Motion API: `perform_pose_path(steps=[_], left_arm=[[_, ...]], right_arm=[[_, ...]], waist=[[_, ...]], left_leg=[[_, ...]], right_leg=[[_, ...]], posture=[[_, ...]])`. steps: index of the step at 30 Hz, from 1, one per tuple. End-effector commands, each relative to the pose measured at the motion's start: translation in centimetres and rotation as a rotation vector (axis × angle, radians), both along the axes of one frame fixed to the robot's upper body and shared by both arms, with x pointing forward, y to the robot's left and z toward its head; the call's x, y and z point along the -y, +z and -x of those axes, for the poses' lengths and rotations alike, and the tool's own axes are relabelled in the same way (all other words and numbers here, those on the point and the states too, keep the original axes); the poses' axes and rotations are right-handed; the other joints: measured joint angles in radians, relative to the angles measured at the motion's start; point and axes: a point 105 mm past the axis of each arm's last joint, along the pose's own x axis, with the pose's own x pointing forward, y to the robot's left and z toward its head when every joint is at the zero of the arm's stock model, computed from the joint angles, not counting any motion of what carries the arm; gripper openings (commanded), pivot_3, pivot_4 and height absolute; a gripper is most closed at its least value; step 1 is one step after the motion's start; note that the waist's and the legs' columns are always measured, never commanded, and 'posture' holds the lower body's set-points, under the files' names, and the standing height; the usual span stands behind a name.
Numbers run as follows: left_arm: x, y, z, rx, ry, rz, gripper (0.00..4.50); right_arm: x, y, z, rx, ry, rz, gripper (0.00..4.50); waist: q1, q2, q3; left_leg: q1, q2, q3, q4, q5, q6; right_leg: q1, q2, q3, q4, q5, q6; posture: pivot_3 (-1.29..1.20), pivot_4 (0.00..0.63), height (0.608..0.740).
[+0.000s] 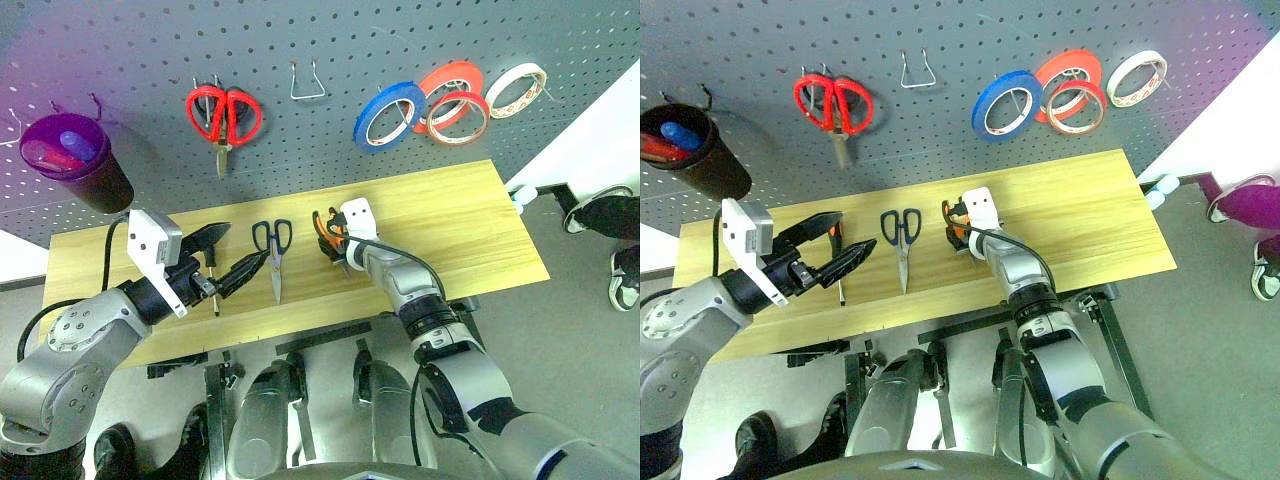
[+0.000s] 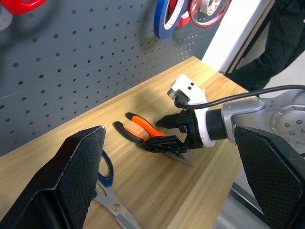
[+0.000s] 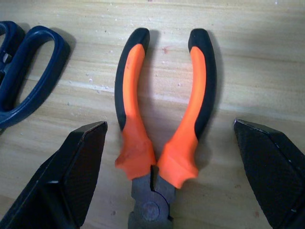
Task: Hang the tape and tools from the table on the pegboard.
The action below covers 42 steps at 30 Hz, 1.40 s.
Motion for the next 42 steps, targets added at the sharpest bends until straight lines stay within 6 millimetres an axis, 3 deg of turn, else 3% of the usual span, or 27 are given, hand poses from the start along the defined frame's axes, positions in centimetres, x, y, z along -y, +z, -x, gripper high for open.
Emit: perform_pose_path(steps=[1,18,26,37,40,42], left_arm=[[0.3,0.7,0.3,0.034,-0.013,-0.003,4.50],[0.4,0.9,0.4,0.039,0.001,0.007,4.50],[0.6,0.7,0.5,0.036,-0.004,0.010,4.50],[0.6,0.7,0.3,0.037,-0.009,0.013,4.50],[0.6,0.8,0.2,0.038,-0.011,0.016,4.50],[0.7,0.8,0.1,0.040,-0.013,0.018,4.50]], right_arm=[[-0.9,0.8,-0.1,0.036,0.020,0.008,4.43],[-1.1,0.3,-0.8,0.050,-0.012,0.089,4.43],[-1.1,0.2,-0.7,0.050,-0.014,0.085,2.16],[-1.3,0.4,-0.5,0.044,0.008,0.048,2.09],[-1.8,1.0,-0.2,0.032,0.046,-0.116,2.09],[-2.2,2.5,0.2,0.082,0.111,-0.213,2.09]], waist=[[0.000,0.000,0.001],[0.001,0.000,0.002],[0.000,0.000,0.002],[-0.001,0.000,0.002],[0.000,0.000,0.002],[0.001,0.000,0.002]], left_leg=[[0.000,0.000,0.000,0.000,0.000,0.000],[0.000,0.000,0.001,-0.008,0.004,-0.003],[0.000,0.000,0.001,-0.008,0.003,-0.004],[0.000,0.000,0.001,-0.009,0.003,-0.005],[0.000,0.000,0.001,-0.009,0.003,-0.005],[0.000,0.000,0.001,-0.009,0.003,-0.005]], right_leg=[[0.000,0.000,0.000,0.000,0.000,0.000],[-0.004,0.001,0.000,-0.001,-0.001,-0.001],[-0.004,0.001,0.000,-0.001,-0.001,-0.001],[-0.004,0.001,0.000,-0.001,-0.001,-0.001],[-0.004,0.001,0.000,-0.001,-0.001,-0.001],[-0.004,0.001,0.000,-0.001,-0.001,-0.001]], posture=[[0.11,0.393,0.723],[0.13,0.398,0.723],[0.13,0.392,0.723],[0.11,0.378,0.723],[0.11,0.378,0.723],[0.11,0.372,0.723]])
